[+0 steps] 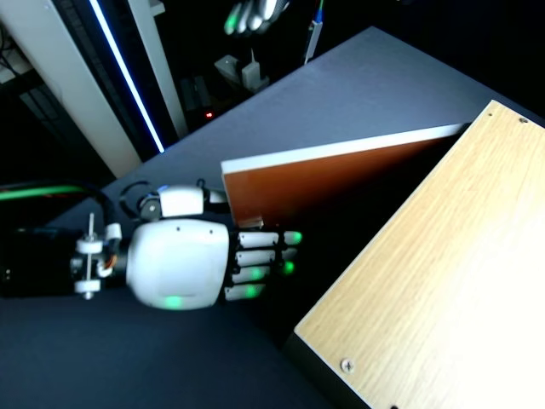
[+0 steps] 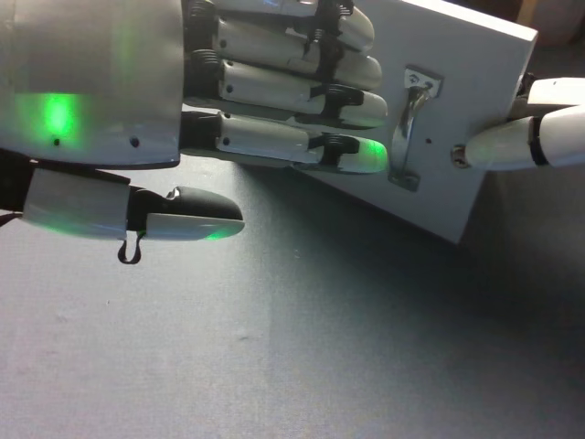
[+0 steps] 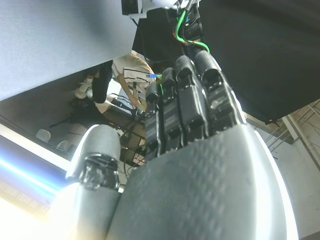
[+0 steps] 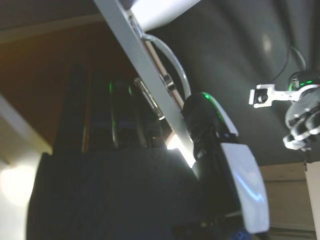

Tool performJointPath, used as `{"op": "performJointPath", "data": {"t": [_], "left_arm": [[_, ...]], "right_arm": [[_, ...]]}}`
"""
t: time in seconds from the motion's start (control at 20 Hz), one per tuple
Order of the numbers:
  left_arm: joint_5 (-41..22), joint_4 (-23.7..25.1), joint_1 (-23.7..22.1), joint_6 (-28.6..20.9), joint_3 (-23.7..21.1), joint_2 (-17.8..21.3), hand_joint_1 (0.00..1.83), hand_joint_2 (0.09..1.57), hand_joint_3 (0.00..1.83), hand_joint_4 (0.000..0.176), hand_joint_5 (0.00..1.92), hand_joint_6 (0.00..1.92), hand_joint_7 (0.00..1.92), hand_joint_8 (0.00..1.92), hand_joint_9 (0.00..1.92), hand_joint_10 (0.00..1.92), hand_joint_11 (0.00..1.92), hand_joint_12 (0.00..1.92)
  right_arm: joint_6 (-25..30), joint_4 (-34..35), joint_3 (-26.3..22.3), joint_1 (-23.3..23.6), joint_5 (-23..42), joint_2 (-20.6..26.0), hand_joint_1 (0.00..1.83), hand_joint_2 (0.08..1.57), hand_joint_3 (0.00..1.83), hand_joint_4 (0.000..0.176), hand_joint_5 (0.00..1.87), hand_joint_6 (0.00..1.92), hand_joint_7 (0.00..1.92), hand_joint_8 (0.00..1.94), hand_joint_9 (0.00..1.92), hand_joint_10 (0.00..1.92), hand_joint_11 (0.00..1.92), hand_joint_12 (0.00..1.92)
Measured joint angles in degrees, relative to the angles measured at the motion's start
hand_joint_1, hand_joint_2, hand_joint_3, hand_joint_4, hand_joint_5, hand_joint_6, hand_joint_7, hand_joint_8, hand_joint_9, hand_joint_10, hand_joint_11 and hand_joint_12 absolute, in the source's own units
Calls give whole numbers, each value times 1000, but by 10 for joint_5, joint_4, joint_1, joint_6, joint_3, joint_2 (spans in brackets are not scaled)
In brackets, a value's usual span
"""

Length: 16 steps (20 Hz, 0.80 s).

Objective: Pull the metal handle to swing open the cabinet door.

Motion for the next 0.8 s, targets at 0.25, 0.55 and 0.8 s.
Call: {"op": "performJointPath", "data": {"t": [0.25,0.55,0.8], "left_arm": [[0,0,0,0,0,0,0,1571,113,0,281,0,297,0,276,0,0,627],[0,0,0,0,0,0,0,1571,87,0,289,2,302,1,283,2,0,649],[0,0,0,0,0,0,0,1571,59,0,341,9,318,1,318,6,44,777]], "right_arm": [[-5,-10,-8,13,-9,3,0,1571,137,0,171,1,167,2,155,1,0,507],[-12,-16,-13,15,5,4,0,1571,129,0,189,5,182,3,171,3,0,582],[-12,-10,-16,17,20,19,0,1566,82,18,250,9,210,1,197,3,0,754]]}}
